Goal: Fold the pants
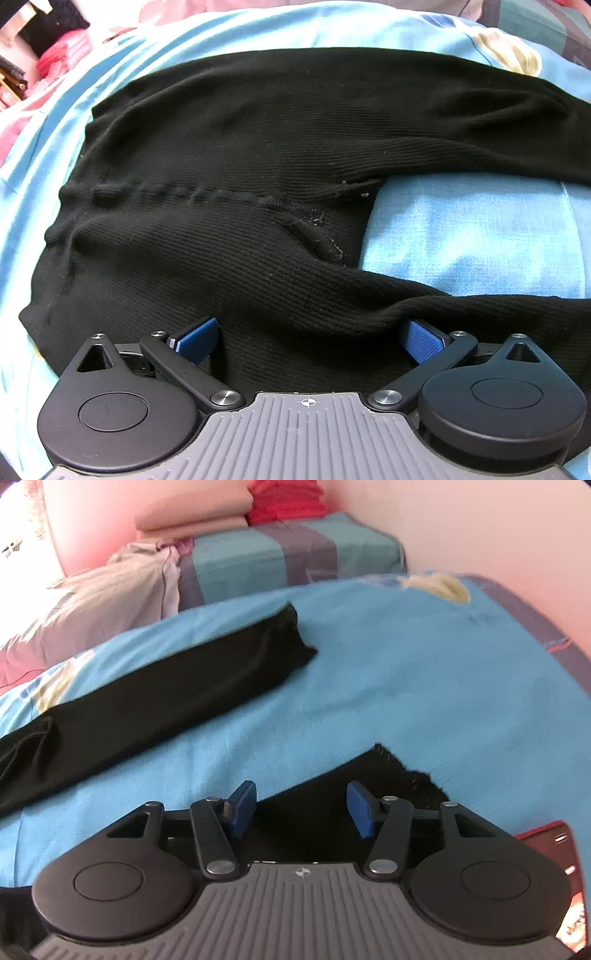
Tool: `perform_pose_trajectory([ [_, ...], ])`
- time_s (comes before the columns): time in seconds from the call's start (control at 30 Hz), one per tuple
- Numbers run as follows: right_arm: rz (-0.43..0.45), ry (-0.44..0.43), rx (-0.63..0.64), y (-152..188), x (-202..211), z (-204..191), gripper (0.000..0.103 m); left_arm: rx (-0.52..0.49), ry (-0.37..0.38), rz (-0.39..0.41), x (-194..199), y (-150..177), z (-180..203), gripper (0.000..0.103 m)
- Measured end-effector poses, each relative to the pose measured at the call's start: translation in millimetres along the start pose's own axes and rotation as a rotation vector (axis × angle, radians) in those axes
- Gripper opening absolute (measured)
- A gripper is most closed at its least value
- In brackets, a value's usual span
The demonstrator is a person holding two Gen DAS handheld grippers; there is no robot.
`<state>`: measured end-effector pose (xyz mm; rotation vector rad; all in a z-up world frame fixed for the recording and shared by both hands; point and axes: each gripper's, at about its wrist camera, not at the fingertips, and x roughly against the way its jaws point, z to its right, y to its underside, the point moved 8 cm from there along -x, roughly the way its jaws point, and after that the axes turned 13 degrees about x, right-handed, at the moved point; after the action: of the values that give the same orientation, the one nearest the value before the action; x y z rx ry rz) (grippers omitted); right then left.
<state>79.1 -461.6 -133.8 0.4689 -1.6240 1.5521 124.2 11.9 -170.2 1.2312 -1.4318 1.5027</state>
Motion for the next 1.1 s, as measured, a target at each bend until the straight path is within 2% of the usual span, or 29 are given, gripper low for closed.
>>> perform_pose_trajectory([
  [0.1,0.021,-0.040,0.015,10.2,14.0,-8.2,0.063,0.004,-0.003,-0.011,0.8,-0.9,-0.8,0.103],
  [0.17,-0.024,-0.064,0.050,20.0,6.7,-15.1,0.068,0.003,-0.008,-0.015,0.8,-1.3,-0.6,0.103],
  [0.23,-0.014,-0.038,0.105,21.0,0.1,-17.8,0.078,0.003,-0.012,-0.017,0.3,-2.2,0.1,0.103],
  [0.27,-0.023,-0.037,0.096,18.1,-4.3,-16.2,0.079,0.003,-0.013,-0.017,0.0,-2.5,0.2,0.103],
  [0.33,-0.045,-0.036,0.031,9.6,-7.5,-10.7,0.075,0.004,-0.013,-0.019,-0.2,-2.7,-0.1,0.103],
  [0.43,-0.012,-0.026,0.010,1.7,5.2,-12.1,0.073,0.010,-0.008,-0.025,-0.7,-3.4,-1.5,0.103],
  [0.53,0.021,-0.056,0.026,9.0,20.8,-24.0,0.073,0.017,-0.003,-0.033,-0.5,-4.6,-4.7,0.103],
  [0.73,0.006,-0.102,0.040,36.1,40.8,-44.2,0.073,0.011,0.035,-0.023,10.2,-4.8,-9.4,0.103],
  [0.9,0.012,-0.116,0.059,40.7,54.4,-51.9,0.073,0.025,0.069,0.002,26.1,-5.7,-18.9,0.103],
  [1.0,0.015,-0.136,0.043,44.0,69.3,-51.0,0.073,0.065,0.110,0.017,43.6,-3.0,-37.3,0.103],
  [1.1,-0.004,-0.176,-0.026,53.0,80.2,-40.8,0.072,0.146,0.125,0.028,56.3,4.1,-76.1,0.103],
])
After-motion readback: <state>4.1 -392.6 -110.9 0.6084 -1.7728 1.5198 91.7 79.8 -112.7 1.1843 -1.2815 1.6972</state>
